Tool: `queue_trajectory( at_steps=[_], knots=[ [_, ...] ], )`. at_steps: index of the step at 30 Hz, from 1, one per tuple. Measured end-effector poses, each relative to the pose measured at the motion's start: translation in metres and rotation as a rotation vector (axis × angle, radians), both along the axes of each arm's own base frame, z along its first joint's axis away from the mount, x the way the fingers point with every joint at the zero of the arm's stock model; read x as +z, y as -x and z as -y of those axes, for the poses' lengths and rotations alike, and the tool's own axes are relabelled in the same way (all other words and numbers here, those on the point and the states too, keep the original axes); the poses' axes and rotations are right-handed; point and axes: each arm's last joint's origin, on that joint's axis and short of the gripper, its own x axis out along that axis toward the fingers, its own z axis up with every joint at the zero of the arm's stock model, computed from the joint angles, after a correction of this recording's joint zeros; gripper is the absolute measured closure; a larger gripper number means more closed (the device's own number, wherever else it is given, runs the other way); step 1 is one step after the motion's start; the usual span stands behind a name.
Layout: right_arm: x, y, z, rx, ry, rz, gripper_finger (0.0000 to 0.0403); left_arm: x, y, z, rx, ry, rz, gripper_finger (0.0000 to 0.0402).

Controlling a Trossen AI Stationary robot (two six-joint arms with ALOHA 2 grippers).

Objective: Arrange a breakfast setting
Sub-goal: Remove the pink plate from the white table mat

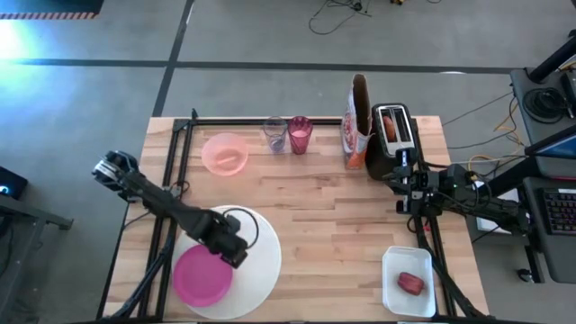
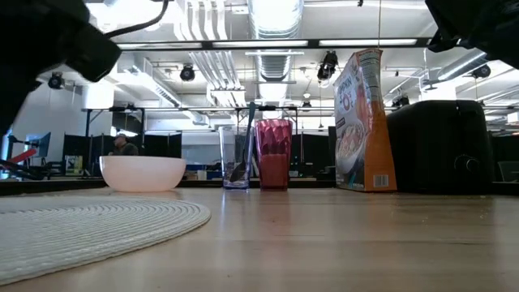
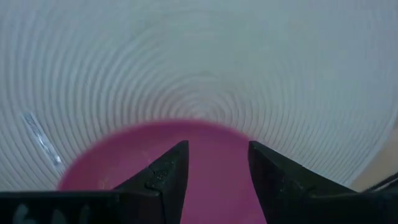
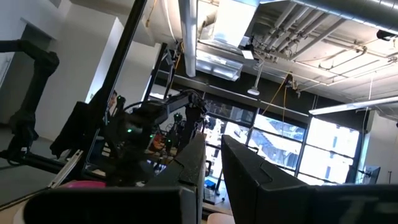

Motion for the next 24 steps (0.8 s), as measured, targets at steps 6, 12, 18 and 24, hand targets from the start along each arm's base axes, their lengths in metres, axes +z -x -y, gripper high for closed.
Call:
queue_trajectory(
  at_steps=[6, 12, 18, 24],
  knots=[
    [0.0, 0.0, 0.0, 0.0, 0.0, 0.0, 0.036, -0.009, -0.003, 0.005, -0.003, -0.006, -0.04, 0.0253],
    [0.0, 0.0, 0.0, 0.0, 0.0, 0.001, 0.036, -0.017, -0.006, 0.007, -0.011, -0.018, -0.056, 0.0253],
    [0.0, 0.0, 0.0, 0.0, 0.0, 0.0, 0.036, -0.021, -0.009, 0.009, 0.025, 0.008, -0.069, 0.0253],
    [0.0, 0.0, 0.0, 0.0, 0.0, 0.0, 0.036, -0.02, -0.013, 0.013, 0.063, 0.07, -0.059, 0.0253]
  ],
)
